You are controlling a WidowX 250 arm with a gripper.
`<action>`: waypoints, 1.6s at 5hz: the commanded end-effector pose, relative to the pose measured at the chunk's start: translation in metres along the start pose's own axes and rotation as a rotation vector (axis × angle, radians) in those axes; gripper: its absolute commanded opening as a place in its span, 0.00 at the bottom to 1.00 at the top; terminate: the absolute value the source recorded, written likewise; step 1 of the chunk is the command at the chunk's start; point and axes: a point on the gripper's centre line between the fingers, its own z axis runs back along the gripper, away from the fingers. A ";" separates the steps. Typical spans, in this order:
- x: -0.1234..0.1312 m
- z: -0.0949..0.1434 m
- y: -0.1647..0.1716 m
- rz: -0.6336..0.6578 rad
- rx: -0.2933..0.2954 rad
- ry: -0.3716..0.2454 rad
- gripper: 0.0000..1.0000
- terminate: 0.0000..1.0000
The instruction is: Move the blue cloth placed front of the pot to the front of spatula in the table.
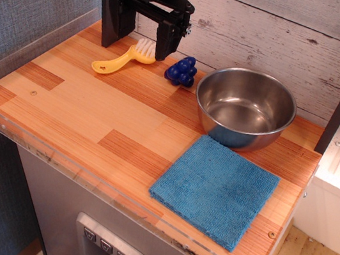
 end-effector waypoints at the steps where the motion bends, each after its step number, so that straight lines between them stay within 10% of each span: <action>1: 0.000 0.000 0.000 0.000 0.000 0.000 1.00 0.00; 5: -0.049 -0.032 -0.130 -0.095 -0.098 -0.013 1.00 0.00; 8: -0.043 -0.073 -0.149 -0.115 -0.031 0.002 1.00 0.00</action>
